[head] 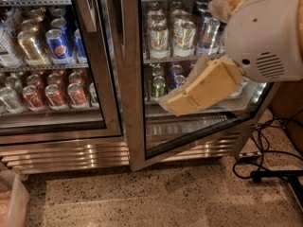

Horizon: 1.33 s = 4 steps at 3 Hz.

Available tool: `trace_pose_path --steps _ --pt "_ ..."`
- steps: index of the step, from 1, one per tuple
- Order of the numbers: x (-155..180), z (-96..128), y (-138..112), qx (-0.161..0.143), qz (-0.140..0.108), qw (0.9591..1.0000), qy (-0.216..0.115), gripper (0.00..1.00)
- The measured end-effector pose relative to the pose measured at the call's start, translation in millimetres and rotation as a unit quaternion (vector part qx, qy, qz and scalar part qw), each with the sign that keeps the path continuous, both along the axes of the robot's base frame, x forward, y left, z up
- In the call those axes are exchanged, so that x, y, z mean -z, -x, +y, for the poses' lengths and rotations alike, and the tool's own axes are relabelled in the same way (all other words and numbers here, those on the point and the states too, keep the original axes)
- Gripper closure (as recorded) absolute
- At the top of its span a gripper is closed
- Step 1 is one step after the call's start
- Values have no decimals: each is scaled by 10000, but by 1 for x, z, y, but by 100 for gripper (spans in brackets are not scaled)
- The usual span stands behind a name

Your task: Open right fridge door

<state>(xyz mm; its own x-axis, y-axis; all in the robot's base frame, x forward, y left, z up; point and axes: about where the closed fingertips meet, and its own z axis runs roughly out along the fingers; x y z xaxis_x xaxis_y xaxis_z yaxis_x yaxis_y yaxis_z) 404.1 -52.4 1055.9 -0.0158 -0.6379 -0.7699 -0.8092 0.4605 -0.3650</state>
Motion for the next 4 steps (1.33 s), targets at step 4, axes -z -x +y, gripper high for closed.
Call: trace_pose_path --steps 4 --pt "-33 38 -50 -194 -859 9889 -1194 0"
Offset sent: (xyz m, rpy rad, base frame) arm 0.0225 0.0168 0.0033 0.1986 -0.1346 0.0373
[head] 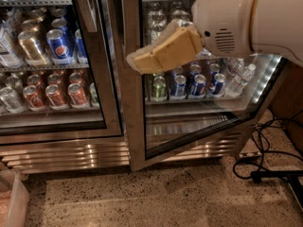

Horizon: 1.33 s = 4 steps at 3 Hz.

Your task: Open right fridge door

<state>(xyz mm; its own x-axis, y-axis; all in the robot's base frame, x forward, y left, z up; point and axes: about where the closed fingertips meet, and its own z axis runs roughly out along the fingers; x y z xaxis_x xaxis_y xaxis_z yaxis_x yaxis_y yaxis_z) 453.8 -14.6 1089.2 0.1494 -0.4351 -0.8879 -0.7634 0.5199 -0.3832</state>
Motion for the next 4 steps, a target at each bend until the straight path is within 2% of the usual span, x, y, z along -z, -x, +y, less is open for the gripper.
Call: trace_pose_path --steps 1,2,3,4 --pt "0 9 -18 -118 4 9997 -207 0" --pt "3 30 -28 -367 107 9988 -290 0" --pt "-2 76 -12 -1029 162 9939 -350 0" --pt "-4 89 -5 -1239 163 9915 -354 0"
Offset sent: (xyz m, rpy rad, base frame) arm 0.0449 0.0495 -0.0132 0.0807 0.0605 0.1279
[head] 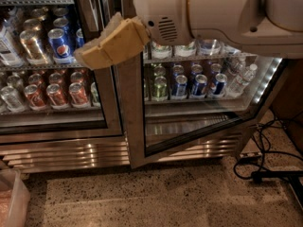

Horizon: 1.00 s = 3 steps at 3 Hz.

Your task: Open right fridge door

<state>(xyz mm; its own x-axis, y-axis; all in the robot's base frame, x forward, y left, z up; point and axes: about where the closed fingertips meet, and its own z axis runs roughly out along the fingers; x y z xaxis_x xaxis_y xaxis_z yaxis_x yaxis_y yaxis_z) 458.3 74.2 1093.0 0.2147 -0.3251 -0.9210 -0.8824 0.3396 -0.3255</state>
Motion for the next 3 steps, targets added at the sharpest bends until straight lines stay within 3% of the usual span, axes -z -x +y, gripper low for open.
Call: trace_pose_path --steps 1,3 --pt "0 0 0 0 0 10000 0 18" --pt "-3 -4 1 10 -17 10000 -2 64"
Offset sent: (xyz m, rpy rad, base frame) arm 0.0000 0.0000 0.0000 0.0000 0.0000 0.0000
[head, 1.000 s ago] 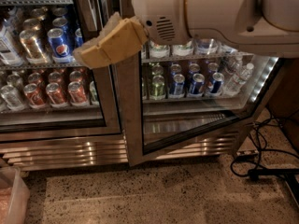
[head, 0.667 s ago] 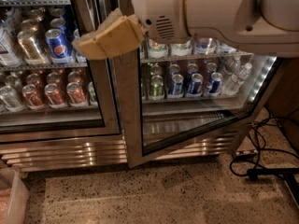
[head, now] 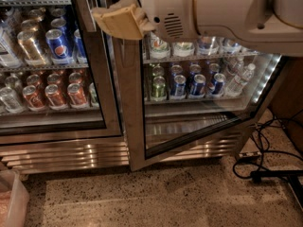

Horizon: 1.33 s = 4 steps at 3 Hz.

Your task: Open right fridge door

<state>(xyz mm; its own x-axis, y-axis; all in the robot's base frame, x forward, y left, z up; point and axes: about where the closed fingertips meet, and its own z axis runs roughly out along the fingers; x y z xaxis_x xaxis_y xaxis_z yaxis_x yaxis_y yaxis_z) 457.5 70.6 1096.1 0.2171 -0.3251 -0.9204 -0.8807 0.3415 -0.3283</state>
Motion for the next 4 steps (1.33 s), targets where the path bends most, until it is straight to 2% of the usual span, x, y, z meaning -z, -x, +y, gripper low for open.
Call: trace_pose_path --steps 1,2,4 --pt "0 -7 -2 0 0 10000 0 87" --pt "0 -11 -4 0 0 10000 0 100" --pt "0 -25 -11 1 1 10000 -1 100"
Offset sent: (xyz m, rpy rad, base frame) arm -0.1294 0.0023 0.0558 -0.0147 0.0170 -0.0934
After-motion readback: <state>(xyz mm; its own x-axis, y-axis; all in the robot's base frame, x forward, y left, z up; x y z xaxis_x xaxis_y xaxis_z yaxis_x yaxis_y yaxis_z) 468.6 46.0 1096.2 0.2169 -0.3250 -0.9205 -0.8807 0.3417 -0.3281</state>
